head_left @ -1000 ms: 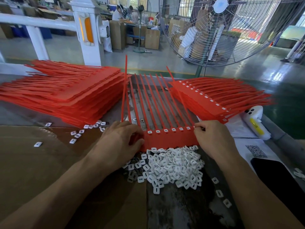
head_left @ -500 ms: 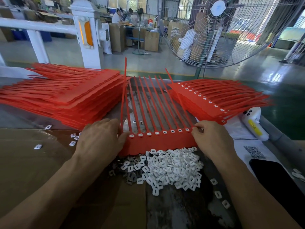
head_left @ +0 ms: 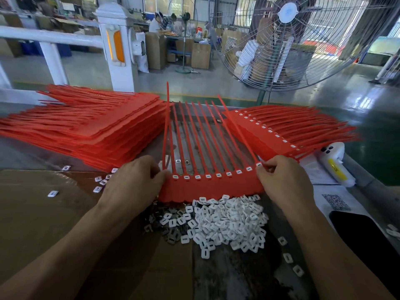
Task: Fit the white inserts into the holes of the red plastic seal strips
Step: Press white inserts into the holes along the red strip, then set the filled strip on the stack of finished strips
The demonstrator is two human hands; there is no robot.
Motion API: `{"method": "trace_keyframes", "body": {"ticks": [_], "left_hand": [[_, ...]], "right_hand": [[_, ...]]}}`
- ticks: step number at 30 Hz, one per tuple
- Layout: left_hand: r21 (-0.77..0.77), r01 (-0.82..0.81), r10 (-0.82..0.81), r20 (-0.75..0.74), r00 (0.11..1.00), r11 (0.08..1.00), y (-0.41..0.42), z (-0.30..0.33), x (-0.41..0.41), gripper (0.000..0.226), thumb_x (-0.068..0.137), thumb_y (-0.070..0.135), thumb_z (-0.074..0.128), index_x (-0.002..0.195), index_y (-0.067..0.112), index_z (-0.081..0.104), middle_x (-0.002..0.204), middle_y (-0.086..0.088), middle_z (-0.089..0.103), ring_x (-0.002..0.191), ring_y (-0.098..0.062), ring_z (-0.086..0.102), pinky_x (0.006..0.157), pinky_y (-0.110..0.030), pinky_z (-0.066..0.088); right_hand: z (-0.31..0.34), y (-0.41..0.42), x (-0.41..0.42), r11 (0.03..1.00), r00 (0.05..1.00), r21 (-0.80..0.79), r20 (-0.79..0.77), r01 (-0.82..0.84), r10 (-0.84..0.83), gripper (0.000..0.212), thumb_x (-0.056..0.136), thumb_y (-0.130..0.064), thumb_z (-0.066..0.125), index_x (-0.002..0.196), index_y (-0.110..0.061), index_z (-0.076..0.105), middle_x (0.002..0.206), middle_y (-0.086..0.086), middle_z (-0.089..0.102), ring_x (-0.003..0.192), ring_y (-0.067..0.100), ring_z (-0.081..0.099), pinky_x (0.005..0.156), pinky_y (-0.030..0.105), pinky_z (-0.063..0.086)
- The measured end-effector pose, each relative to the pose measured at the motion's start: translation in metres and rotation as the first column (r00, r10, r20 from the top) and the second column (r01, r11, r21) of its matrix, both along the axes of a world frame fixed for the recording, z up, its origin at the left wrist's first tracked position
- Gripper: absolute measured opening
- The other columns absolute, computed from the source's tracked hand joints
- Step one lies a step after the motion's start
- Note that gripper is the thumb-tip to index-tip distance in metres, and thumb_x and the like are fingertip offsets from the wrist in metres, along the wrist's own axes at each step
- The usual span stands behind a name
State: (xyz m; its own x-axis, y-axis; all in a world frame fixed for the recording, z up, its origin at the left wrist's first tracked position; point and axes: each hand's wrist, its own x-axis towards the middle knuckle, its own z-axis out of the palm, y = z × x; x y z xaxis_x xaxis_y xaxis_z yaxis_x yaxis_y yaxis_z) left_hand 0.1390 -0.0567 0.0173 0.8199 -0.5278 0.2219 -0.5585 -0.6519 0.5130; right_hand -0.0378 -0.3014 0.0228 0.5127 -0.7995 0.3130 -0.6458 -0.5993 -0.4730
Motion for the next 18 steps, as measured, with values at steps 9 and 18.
{"method": "trace_keyframes", "body": {"ticks": [9,18], "left_hand": [[-0.2,-0.005,-0.03,-0.171,0.985,0.98,-0.0059,-0.0042,0.0043,0.018,0.091,0.045,0.07,0.081,0.031,0.068,0.076,0.014,0.069,0.07,0.012,0.062,0.05,-0.013,0.04],[-0.386,-0.004,-0.097,-0.244,0.965,0.923,-0.0086,-0.0037,0.0026,0.01,0.091,0.03,0.073,0.084,0.025,0.069,0.072,0.015,0.072,0.06,0.0,0.067,0.045,-0.012,0.045]], "right_hand": [[-0.0002,-0.0054,0.0036,0.812,0.884,0.507,0.467,-0.289,0.023,0.024,0.094,-0.032,0.068,0.083,-0.013,0.076,0.06,0.005,0.07,0.046,0.017,0.062,0.035,0.022,0.035],[0.0052,-0.0053,-0.0008,0.735,0.898,0.561,0.413,-0.38,0.149,0.017,0.097,-0.025,0.066,0.094,-0.01,0.073,0.069,0.012,0.075,0.054,0.025,0.071,0.036,0.027,0.04]]}}
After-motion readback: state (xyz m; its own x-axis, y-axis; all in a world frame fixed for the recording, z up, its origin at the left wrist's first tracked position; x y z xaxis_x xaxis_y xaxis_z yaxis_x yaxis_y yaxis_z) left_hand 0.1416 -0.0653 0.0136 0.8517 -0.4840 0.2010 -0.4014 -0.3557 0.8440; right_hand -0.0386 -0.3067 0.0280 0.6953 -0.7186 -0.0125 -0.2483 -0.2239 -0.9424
